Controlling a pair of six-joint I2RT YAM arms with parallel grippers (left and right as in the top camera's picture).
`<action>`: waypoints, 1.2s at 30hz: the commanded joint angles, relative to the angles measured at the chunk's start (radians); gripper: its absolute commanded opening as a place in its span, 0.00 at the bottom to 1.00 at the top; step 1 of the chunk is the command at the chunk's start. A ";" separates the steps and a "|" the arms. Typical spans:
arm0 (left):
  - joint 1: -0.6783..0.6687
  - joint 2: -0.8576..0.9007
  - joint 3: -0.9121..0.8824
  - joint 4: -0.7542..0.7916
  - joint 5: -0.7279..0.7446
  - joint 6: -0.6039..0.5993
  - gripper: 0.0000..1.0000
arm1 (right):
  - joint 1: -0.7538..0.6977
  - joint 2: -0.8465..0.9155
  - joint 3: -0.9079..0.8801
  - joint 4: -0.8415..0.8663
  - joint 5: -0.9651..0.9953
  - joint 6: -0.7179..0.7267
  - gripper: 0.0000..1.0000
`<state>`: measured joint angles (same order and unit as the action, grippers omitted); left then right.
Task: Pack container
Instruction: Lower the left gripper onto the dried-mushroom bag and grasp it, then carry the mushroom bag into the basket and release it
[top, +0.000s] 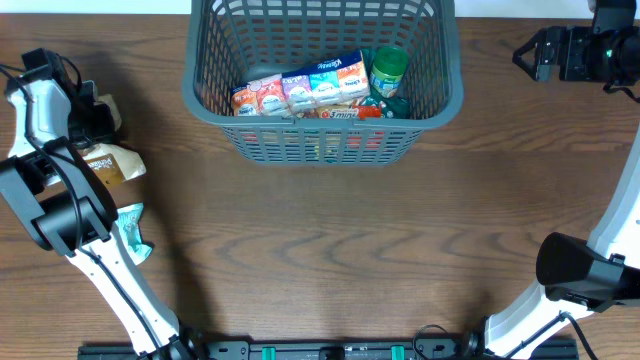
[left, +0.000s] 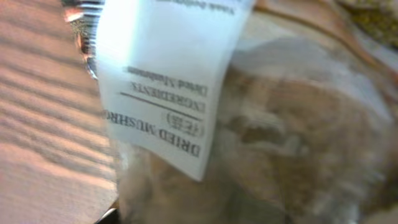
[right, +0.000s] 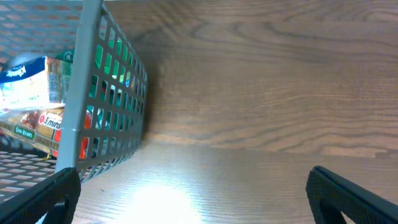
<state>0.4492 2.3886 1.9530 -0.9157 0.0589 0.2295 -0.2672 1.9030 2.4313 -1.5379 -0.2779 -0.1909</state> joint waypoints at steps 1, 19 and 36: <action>-0.024 -0.047 -0.005 -0.039 0.002 0.004 0.24 | 0.000 0.001 -0.006 -0.005 -0.011 0.011 0.99; -0.330 -0.729 0.161 -0.138 0.000 0.067 0.06 | -0.001 0.001 -0.006 -0.023 0.003 -0.002 0.99; -0.850 -0.554 0.172 0.116 0.151 0.798 0.06 | -0.001 0.001 -0.006 -0.029 0.019 -0.024 0.99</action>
<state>-0.3981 1.7527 2.1265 -0.8127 0.1623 0.8715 -0.2672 1.9030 2.4313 -1.5608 -0.2646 -0.1963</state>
